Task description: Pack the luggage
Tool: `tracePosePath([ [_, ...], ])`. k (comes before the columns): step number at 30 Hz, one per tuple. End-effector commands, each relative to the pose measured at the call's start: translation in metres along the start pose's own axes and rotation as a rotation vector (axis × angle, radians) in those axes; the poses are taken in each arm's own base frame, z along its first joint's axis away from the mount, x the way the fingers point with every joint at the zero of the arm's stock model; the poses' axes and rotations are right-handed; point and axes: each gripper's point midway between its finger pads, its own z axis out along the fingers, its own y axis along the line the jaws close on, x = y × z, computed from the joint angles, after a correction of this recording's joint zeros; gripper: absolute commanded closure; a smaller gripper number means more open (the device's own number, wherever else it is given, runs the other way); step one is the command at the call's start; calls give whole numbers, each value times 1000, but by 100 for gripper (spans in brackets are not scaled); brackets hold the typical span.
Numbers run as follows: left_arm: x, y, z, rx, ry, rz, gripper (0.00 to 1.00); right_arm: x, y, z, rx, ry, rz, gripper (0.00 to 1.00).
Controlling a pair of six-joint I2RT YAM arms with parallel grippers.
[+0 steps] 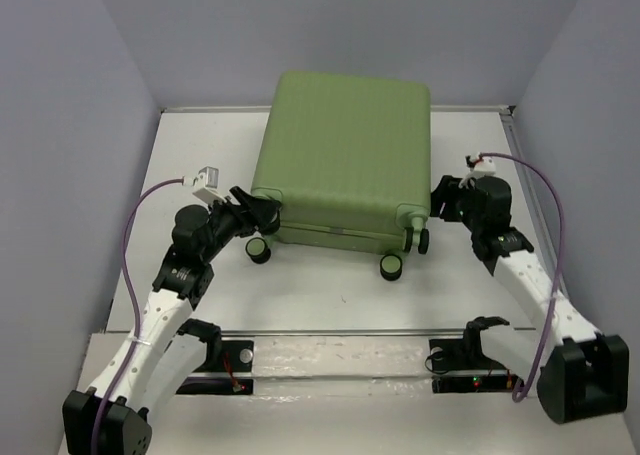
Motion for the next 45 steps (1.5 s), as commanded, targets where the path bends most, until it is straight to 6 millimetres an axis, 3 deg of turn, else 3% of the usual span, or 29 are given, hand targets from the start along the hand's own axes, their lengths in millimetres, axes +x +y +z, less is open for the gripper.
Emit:
tracePosePath([
  [1,32,-75,-17,342,204,-129,94,21,66,-49,-254,-12,146,48],
  [2,30,-76,-15,340,202,-135,94,25,57,-52,-212,-31,171,53],
  [3,24,-80,-14,350,188,-131,94,34,53,-60,-205,-47,204,68],
  [5,16,-85,-13,360,171,-128,94,53,54,-68,-247,-42,224,84],
  [6,12,-88,-13,366,165,-126,94,60,57,-70,-271,-37,230,86],
  [9,4,-96,-12,379,150,-128,94,66,67,-80,-365,-72,206,85],
  [11,1,-96,-12,372,140,-125,94,68,64,-83,-364,-97,184,78],
  [12,1,-94,-11,360,137,-119,94,63,63,-87,-362,-133,163,70],
  [16,-5,-85,-6,331,122,-115,94,68,50,-86,-296,-149,224,69],
  [19,-11,-81,-3,325,106,-119,94,87,48,-80,-298,-105,255,71],
  [21,-17,-77,1,311,94,-111,94,93,46,-78,-299,-103,259,66],
  [24,-21,-74,3,309,92,-112,94,85,45,-77,-293,-137,231,54],
  [27,-19,-71,4,306,96,-108,94,84,34,-72,-234,-150,223,51],
  [29,-17,-69,3,304,99,-107,94,71,28,-70,-204,-219,218,49],
  [32,-12,-66,3,300,109,-106,94,70,23,-64,-188,-261,208,49],
  [39,-5,-61,3,295,123,-113,94,57,36,-64,-275,-324,145,50],
  [45,-3,-60,2,295,130,-115,94,59,42,-53,-312,-317,135,60],
])
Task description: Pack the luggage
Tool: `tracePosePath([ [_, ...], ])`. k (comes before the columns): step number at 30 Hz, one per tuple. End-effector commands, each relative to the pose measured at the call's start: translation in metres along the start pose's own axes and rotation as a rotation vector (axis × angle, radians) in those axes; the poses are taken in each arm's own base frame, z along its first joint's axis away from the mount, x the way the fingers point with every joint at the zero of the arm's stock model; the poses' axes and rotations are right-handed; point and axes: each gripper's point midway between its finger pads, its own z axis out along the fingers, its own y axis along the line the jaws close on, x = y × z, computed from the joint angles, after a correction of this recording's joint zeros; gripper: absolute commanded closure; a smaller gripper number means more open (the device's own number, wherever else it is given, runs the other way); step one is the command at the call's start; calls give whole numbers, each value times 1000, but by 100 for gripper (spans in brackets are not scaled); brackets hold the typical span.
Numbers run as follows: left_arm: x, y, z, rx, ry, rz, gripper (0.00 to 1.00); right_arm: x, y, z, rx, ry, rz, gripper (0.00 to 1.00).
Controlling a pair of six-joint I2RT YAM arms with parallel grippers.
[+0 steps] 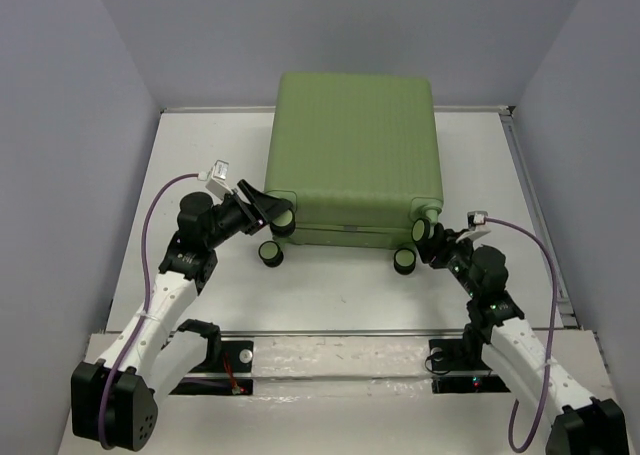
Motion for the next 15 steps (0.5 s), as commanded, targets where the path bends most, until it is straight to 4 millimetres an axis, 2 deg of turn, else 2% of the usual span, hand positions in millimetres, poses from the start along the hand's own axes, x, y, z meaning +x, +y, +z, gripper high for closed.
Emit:
tracePosePath([
  [1,-5,-40,-5,175,-3,119,94,-28,22,6,-113,-129,-48,61],
  [7,-5,-40,-6,178,-3,119,94,-39,20,4,-104,-210,-55,75],
  [10,-4,-41,-6,181,-3,117,94,-56,24,-2,-111,-294,-37,86],
  [11,-4,-40,-6,180,-2,112,94,-52,21,-4,-111,-302,-26,89],
  [15,-4,-52,-7,230,-15,96,94,-59,31,-11,-163,-361,45,93],
])
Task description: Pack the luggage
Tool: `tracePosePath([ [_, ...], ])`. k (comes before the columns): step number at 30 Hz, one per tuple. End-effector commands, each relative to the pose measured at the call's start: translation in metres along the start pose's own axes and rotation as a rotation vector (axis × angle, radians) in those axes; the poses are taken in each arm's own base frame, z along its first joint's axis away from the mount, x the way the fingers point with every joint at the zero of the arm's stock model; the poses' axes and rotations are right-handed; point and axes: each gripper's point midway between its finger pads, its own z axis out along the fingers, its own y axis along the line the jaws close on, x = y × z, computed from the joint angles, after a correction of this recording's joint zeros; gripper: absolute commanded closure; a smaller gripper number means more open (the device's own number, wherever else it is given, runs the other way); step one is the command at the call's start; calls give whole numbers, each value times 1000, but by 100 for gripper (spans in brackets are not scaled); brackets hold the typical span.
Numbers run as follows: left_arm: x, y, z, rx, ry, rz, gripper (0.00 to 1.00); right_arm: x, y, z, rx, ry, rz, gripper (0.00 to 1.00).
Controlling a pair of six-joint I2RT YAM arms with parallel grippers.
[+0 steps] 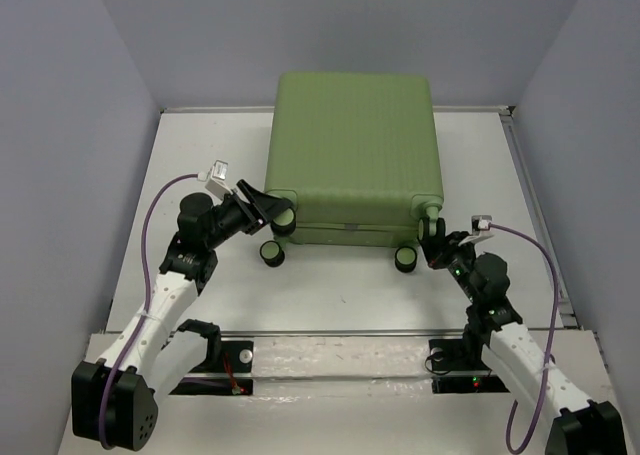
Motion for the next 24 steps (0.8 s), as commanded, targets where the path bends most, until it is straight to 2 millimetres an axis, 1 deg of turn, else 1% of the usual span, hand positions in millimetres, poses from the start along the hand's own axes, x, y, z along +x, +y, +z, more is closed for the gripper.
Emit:
tracePosePath([
  [1,-1,-56,-7,237,-5,94,94,-55,38,-9,-164,-286,70,93],
  [2,-2,-61,-7,248,-14,81,94,-56,43,-11,-181,-297,83,93],
  [3,3,-70,-7,281,-6,82,94,-55,51,-11,-196,-302,90,93],
  [5,7,-79,-6,311,-7,66,94,-59,60,-11,-198,-317,82,93],
  [6,12,-86,-7,340,4,49,94,-65,63,-7,-172,-332,82,93],
  [7,12,-89,-6,350,4,41,94,-58,77,-8,-207,-309,57,93],
  [8,13,-90,-6,356,4,30,94,-52,81,-6,-207,-296,47,93],
  [9,16,-95,-7,378,9,16,94,-59,88,2,-182,-300,42,93],
  [10,17,-98,-6,387,8,9,94,-54,96,6,-186,-283,30,93],
  [11,17,-99,-4,386,0,0,94,-48,120,5,-245,-273,9,93],
  [12,17,-103,-4,395,-1,-4,94,-44,123,11,-213,-274,-6,93],
  [13,20,-108,-4,411,5,-8,94,-33,136,25,-198,-248,-79,93],
  [14,20,-111,-2,414,8,-15,94,-18,159,24,-230,-214,-104,93],
  [15,20,-115,-2,429,8,-15,94,-15,162,31,-191,-221,-124,93],
  [16,21,-117,-2,434,16,-22,94,2,169,39,-198,-202,-165,93],
  [17,22,-122,-2,446,21,-20,94,4,193,43,-246,-197,-147,93],
  [19,22,-127,-3,457,26,-19,94,17,214,50,-285,-168,-144,93],
  [20,22,-130,-4,467,33,-16,94,26,233,58,-318,-156,-132,93],
  [21,20,-135,-5,478,31,-13,94,36,253,56,-370,-135,-130,93],
  [23,20,-141,-6,492,44,-19,94,48,279,59,-422,-113,-110,93],
  [24,17,-150,-9,511,44,-16,94,59,299,64,-471,-95,-94,93],
])
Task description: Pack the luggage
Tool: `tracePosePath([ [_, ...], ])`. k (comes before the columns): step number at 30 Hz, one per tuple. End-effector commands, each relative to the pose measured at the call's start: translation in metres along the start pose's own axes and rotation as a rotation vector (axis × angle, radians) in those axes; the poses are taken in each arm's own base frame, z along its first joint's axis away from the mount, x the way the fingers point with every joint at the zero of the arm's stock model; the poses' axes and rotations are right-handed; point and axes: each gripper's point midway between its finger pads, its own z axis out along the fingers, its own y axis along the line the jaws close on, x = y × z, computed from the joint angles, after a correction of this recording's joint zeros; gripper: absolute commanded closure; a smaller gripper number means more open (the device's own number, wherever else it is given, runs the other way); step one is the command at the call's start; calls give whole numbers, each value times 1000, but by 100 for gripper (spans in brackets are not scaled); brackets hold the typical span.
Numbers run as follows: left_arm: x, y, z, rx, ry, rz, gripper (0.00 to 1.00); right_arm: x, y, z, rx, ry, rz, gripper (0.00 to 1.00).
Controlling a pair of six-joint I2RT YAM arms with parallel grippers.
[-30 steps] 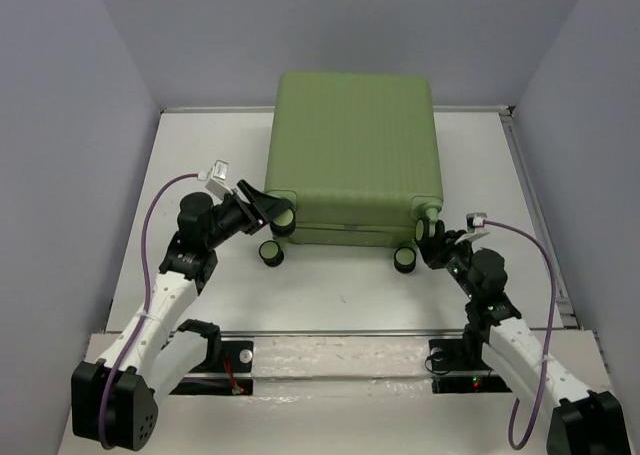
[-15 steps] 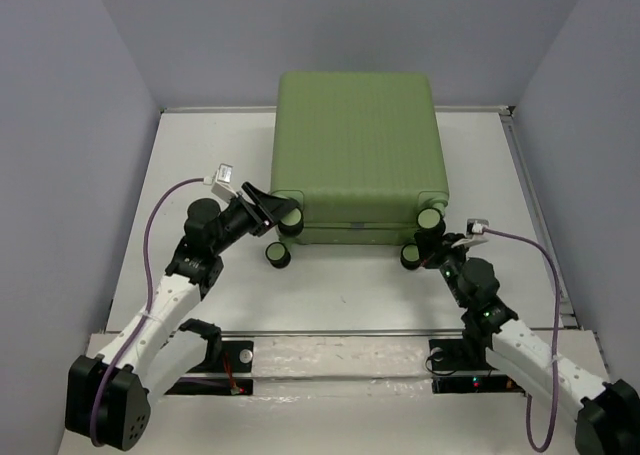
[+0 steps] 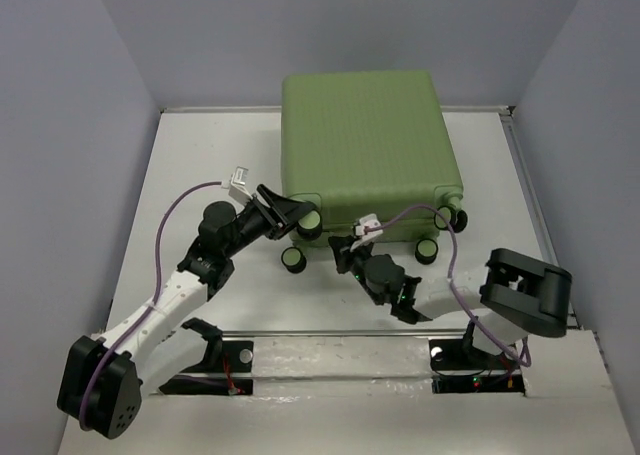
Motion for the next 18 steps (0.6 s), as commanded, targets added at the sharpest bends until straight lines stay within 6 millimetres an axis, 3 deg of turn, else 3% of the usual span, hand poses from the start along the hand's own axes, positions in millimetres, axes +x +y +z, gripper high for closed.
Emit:
tracePosePath([
  [1,1,-125,-19,413,56,145,94,-70,123,15,-332,-214,214,93],
  [2,0,-134,-22,433,66,133,94,-71,143,21,-378,-223,260,93],
  [3,0,-140,-23,444,70,126,94,-60,149,20,-403,-202,276,93],
  [4,1,-145,-25,455,77,120,94,-77,168,20,-449,-244,351,93],
  [8,-4,-172,-35,511,67,90,94,-91,208,34,-518,-295,478,93],
  [10,-4,-182,-41,537,69,56,94,-90,213,48,-491,-319,530,93],
  [11,-3,-188,-46,561,69,24,94,-113,213,54,-467,-390,617,93],
  [13,0,-189,-51,576,66,4,94,-126,213,62,-435,-441,680,93],
  [14,2,-189,-52,579,62,-26,94,-121,213,70,-408,-446,705,93],
  [15,5,-185,-56,578,54,-42,94,-137,214,77,-380,-493,747,93],
  [18,10,-175,-65,577,25,-87,94,-131,206,94,-286,-511,839,93],
])
